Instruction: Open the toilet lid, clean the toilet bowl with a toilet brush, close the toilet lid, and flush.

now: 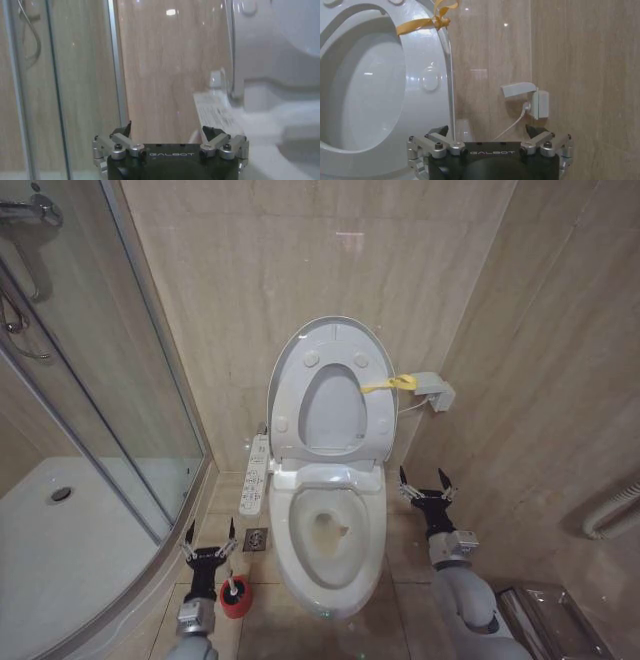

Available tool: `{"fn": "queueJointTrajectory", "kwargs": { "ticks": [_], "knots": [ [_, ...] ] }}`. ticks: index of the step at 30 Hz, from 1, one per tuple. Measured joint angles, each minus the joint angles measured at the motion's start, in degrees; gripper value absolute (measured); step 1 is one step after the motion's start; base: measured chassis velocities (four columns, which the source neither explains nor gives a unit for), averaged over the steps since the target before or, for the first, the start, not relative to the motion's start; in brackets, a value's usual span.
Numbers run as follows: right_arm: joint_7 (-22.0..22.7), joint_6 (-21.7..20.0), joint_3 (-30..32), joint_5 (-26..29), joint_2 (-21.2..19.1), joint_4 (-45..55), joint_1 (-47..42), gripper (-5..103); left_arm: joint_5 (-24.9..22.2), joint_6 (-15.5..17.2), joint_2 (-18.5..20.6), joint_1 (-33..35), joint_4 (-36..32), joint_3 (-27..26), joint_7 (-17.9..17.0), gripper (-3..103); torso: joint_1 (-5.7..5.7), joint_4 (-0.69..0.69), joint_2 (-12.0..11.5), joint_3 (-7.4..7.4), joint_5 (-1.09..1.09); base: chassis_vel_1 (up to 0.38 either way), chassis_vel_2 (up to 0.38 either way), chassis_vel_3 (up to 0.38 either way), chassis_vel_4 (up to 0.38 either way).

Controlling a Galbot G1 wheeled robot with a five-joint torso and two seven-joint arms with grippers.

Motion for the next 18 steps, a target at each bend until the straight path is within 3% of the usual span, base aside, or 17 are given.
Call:
{"fn": "queueJointTrajectory", "kwargs": {
  "ticks": [4,5,18],
  "knots": [
    [0.0,0.0,0.0,0.0,0.0,0.0,0.0,100,1.6,-2.4,-1.0,-0.9,5.5,0.8,0.0,96,0.0,-0.01,0.0,0.0,0.0,0.0,0.0,0.0,0.0],
    [0.0,0.0,0.0,0.0,0.0,0.0,0.0,100,2.0,-3.3,-1.3,-1.2,7.1,1.0,0.0,86,0.0,-0.01,0.0,0.0,0.0,0.0,0.0,0.0,0.0],
    [0.0,0.0,0.0,0.0,0.0,0.0,0.0,100,3.6,-8.0,-2.8,-3.8,20.4,1.8,0.0,82,0.0,0.0,0.0,0.0,0.01,0.0,0.0,0.0,0.0]
  ]
}}
